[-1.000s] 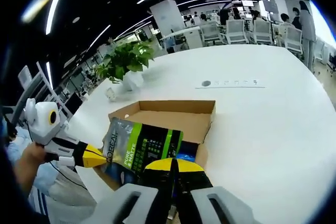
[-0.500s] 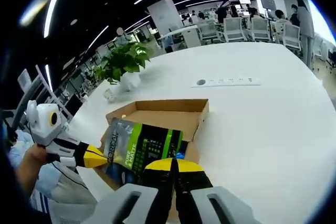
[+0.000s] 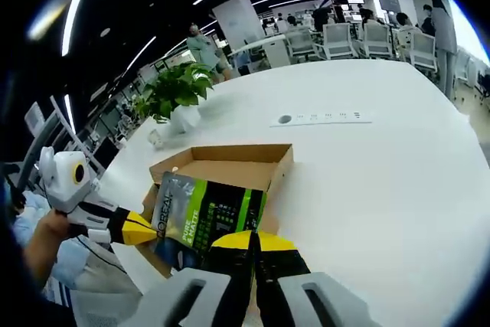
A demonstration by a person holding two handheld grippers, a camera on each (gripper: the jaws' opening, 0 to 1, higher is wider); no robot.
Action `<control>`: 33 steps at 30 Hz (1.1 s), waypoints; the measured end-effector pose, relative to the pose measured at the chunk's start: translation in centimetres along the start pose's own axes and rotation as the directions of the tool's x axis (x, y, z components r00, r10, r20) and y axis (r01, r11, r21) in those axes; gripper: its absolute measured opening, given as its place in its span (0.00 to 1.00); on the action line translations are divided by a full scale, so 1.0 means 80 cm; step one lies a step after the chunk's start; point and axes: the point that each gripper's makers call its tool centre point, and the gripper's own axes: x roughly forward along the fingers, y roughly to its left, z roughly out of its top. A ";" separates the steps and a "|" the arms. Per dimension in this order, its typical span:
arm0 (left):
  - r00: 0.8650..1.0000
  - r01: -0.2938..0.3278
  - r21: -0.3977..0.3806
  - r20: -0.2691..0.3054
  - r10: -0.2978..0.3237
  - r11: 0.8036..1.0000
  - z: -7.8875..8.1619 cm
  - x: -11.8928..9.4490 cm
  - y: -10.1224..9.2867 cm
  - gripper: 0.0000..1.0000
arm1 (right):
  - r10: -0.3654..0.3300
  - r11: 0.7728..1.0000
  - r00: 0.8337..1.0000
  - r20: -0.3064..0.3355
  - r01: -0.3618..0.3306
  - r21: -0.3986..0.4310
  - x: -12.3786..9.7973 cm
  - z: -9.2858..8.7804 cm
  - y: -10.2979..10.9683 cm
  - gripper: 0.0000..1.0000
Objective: Operate the shoe box by opening the lid, removing the specified soft item, and placing it in the target area until the item is outside and the box remains undamaged.
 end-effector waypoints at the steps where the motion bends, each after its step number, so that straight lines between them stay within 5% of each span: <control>1: 1.000 0.001 0.000 0.000 -0.001 1.000 0.001 0.001 -0.001 0.00 | 0.000 1.000 1.000 -0.001 0.000 0.000 -0.001 0.000 -0.003 0.00; 33: 0.999 0.049 0.014 -0.012 -0.049 0.999 0.021 0.039 -0.053 0.00 | -0.013 1.000 1.000 -0.018 0.013 0.018 -0.030 0.003 -0.059 0.00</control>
